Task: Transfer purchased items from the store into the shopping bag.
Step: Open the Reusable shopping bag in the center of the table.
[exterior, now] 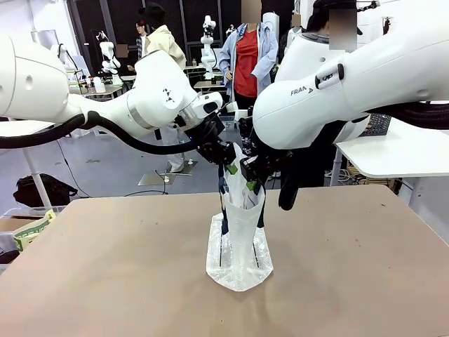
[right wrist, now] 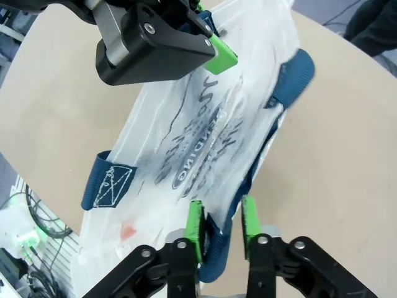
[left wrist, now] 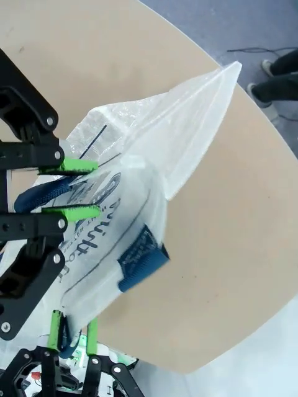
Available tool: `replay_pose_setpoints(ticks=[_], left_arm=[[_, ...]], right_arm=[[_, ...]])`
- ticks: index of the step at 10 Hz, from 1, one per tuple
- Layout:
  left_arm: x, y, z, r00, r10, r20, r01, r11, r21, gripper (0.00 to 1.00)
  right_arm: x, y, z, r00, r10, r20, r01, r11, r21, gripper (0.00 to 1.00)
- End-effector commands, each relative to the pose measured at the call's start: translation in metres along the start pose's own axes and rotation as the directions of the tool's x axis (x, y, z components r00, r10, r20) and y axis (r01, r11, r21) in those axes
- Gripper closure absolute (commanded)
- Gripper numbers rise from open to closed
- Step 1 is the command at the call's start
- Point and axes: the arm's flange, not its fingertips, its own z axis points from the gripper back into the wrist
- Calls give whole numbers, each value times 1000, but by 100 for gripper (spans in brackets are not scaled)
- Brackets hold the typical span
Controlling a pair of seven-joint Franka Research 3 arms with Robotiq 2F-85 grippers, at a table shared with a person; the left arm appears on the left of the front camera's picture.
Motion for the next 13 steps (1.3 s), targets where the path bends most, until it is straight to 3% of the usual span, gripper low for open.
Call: replay_pose_setpoints(ticks=[1, 5, 7, 9, 13], left_arm=[[2, 1, 2, 1000, 12, -22, -12, 1000, 9, 100], [-10, 10, 21, 999, 37, -1, -37, 999, 41, 100], [-35, 33, 46, 994, 108, 15, -109, 988, 106, 100], [-81, 58, 81, 977, 215, 10, -213, 958, 190, 100], [-209, 86, 138, 881, 441, 172, -472, 845, 250, 100]], right_arm=[[10, 6, -4, 1000, -11, -12, 11, 999, -40, 100], [13, 3, -3, 998, -50, -34, 47, 996, -81, 100], [12, -5, -3, 994, -100, -53, 93, 989, -118, 100], [10, -11, -4, 989, -132, -69, 121, 983, -138, 100], [14, -15, -5, 986, -139, -89, 123, 978, -168, 100]])
